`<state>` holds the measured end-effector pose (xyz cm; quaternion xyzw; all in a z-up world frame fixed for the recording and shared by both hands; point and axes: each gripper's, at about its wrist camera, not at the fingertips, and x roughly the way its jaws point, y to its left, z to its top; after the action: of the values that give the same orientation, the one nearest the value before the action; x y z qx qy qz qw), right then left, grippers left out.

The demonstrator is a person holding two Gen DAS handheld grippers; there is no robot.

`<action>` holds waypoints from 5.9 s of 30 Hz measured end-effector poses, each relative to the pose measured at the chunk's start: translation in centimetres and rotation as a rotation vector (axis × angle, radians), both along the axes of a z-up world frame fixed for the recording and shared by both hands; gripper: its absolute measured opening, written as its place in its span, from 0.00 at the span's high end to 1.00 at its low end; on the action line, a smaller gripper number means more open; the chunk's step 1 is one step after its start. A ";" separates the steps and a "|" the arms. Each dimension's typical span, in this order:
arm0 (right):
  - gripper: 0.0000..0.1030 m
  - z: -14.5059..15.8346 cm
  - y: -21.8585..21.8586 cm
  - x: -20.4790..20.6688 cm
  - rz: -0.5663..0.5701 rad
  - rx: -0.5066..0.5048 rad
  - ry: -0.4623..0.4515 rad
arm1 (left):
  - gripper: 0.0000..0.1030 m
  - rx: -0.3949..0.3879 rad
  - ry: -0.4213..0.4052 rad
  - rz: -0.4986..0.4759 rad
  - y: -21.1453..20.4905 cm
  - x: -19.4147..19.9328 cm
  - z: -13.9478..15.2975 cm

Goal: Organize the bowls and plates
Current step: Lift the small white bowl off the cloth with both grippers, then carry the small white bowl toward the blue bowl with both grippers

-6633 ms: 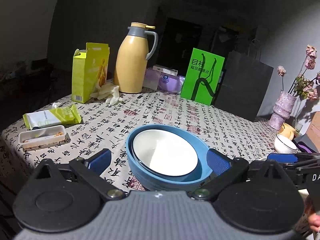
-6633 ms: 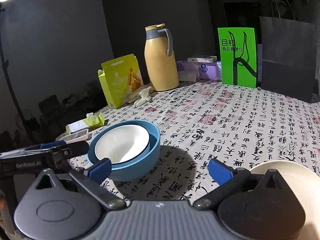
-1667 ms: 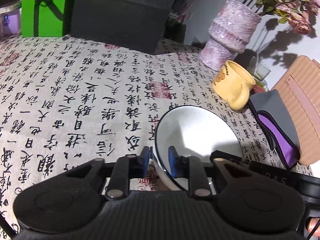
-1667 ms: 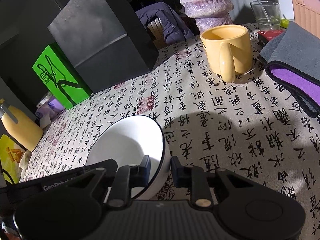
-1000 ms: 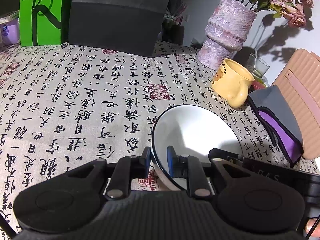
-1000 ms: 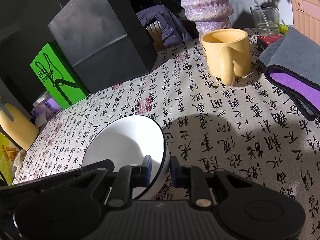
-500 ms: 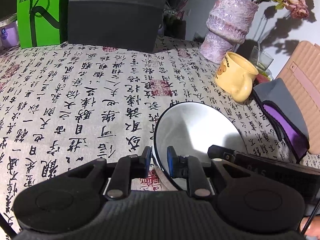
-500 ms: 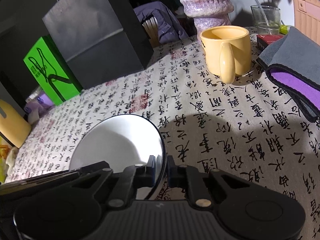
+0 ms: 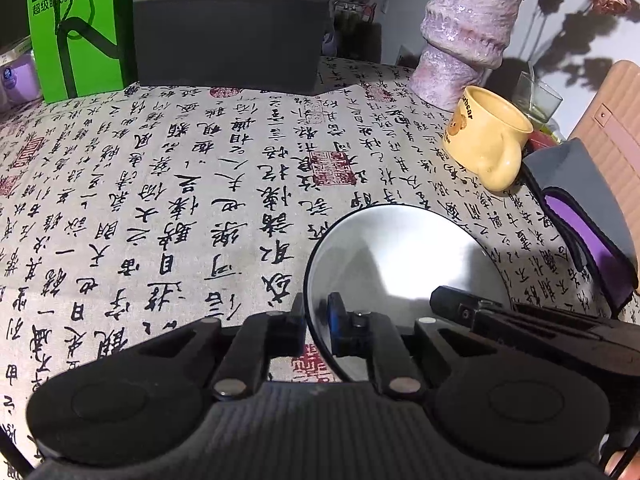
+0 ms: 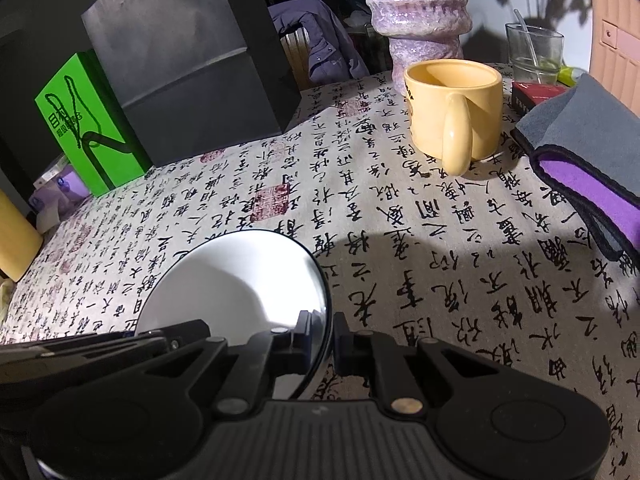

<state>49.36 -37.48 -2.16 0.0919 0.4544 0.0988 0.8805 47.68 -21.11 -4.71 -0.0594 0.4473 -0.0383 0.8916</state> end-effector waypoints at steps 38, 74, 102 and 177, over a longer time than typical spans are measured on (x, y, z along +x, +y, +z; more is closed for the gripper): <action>0.91 2.3 1.2 -1.9 -0.019 -0.004 -0.014 | 0.89 -0.020 -0.024 0.011 1.2 -2.3 2.5; 0.90 5.7 5.4 -5.5 0.023 -0.023 -0.074 | 0.89 -0.056 -0.083 0.059 5.7 -6.6 5.5; 0.90 7.2 12.8 -8.6 0.111 -0.041 -0.095 | 0.89 -0.098 -0.114 0.155 13.3 -10.8 6.8; 0.90 10.3 29.3 -18.3 0.334 -0.052 -0.178 | 0.89 -0.152 -0.216 0.377 29.7 -24.2 9.6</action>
<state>31.01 -8.16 8.11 -0.0169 0.3861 0.2397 0.8906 23.49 8.56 4.85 -0.2045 0.3263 0.0895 0.9186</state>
